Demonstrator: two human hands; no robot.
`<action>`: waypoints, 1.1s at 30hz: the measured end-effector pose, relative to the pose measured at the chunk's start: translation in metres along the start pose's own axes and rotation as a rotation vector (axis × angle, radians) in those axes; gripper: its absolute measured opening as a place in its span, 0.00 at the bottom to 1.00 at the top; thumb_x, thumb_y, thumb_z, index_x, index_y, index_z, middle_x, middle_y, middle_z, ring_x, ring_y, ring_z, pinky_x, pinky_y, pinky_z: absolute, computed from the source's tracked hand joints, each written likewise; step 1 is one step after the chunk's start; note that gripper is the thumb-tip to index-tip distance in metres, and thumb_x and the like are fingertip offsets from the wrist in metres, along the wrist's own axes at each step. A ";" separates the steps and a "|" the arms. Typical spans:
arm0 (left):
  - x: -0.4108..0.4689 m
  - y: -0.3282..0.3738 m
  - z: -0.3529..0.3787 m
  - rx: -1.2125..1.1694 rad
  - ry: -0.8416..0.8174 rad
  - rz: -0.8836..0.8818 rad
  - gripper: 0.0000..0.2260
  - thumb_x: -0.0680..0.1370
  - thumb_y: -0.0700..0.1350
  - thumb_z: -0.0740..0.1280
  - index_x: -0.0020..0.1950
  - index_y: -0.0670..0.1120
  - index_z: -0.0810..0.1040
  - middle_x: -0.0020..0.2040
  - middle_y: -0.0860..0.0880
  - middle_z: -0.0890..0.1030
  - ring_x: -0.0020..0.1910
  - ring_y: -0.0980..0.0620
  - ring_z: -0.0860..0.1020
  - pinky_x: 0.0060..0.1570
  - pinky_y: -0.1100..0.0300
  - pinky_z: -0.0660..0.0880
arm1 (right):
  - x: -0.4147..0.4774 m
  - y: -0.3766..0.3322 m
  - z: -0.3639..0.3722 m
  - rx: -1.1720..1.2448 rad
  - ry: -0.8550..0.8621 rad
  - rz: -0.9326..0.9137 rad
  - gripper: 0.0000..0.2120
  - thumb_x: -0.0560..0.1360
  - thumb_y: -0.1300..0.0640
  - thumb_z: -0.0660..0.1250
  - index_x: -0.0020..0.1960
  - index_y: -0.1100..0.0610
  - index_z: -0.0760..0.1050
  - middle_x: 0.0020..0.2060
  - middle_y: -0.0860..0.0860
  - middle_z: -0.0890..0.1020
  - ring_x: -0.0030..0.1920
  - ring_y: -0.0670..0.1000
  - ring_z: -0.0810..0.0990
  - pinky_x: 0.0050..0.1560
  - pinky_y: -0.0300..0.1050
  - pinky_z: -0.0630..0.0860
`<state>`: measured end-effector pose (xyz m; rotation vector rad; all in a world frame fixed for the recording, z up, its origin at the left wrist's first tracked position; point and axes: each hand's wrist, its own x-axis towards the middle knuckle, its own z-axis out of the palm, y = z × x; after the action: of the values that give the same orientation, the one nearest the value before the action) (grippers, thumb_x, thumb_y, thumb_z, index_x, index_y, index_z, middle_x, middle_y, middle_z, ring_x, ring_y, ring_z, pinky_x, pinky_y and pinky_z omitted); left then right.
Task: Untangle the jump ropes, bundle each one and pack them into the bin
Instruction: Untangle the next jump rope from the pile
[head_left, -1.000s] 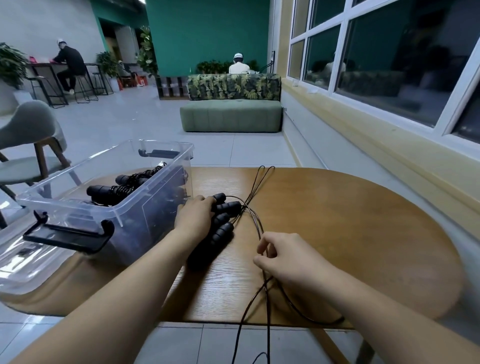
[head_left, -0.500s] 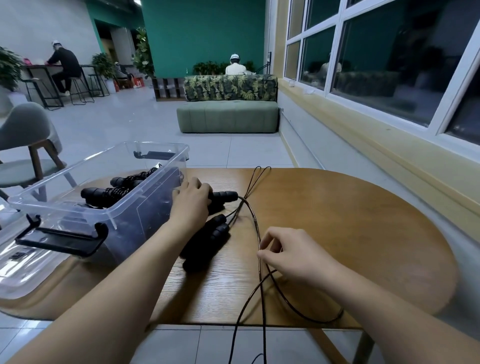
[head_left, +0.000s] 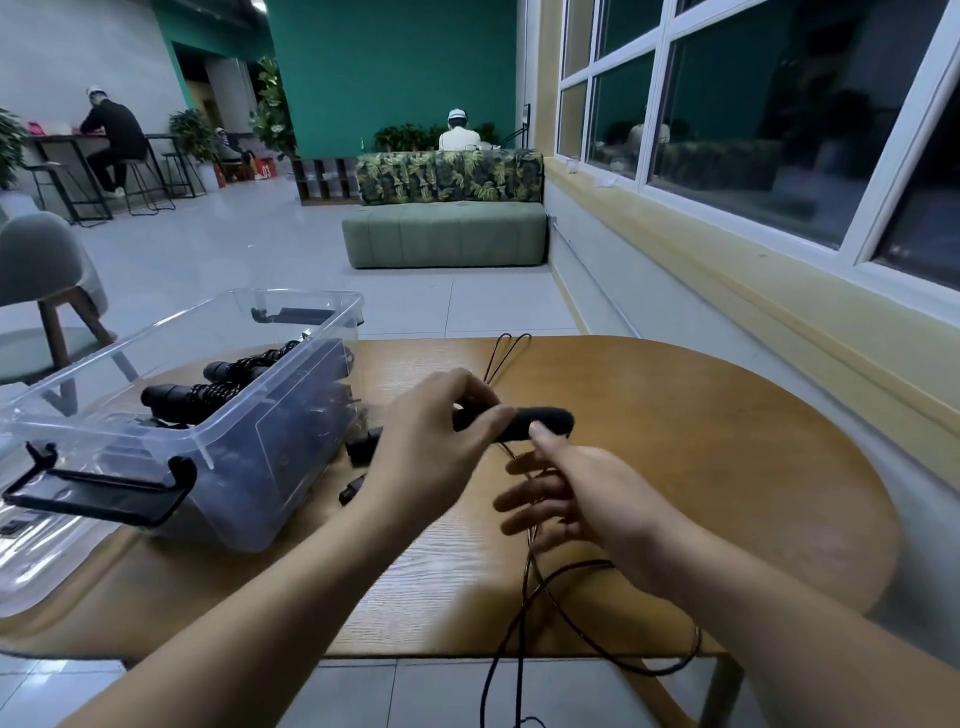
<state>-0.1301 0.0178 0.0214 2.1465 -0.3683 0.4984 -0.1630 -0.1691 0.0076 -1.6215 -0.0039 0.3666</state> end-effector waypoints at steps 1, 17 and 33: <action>-0.004 0.005 0.003 -0.013 -0.015 0.034 0.05 0.79 0.53 0.76 0.47 0.55 0.81 0.45 0.55 0.82 0.44 0.57 0.82 0.46 0.53 0.81 | 0.000 -0.001 -0.002 0.060 0.005 0.003 0.30 0.86 0.37 0.57 0.64 0.63 0.79 0.51 0.60 0.89 0.52 0.62 0.89 0.48 0.52 0.83; 0.001 -0.027 0.020 -0.155 -0.233 0.013 0.20 0.80 0.39 0.71 0.70 0.53 0.75 0.62 0.56 0.83 0.65 0.61 0.79 0.68 0.51 0.75 | -0.014 -0.006 -0.038 -0.167 -0.008 -0.221 0.12 0.84 0.57 0.64 0.60 0.67 0.76 0.40 0.55 0.80 0.37 0.55 0.75 0.35 0.48 0.71; -0.008 -0.013 0.042 -0.378 -0.403 -0.163 0.12 0.88 0.47 0.62 0.50 0.45 0.82 0.30 0.51 0.69 0.31 0.48 0.69 0.35 0.52 0.67 | -0.021 -0.010 -0.051 0.341 0.021 -0.235 0.10 0.74 0.61 0.69 0.53 0.59 0.71 0.38 0.55 0.74 0.35 0.54 0.72 0.38 0.50 0.74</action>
<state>-0.1224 -0.0084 -0.0137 1.8750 -0.4633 -0.0987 -0.1683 -0.2226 0.0243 -1.2702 -0.1100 0.1581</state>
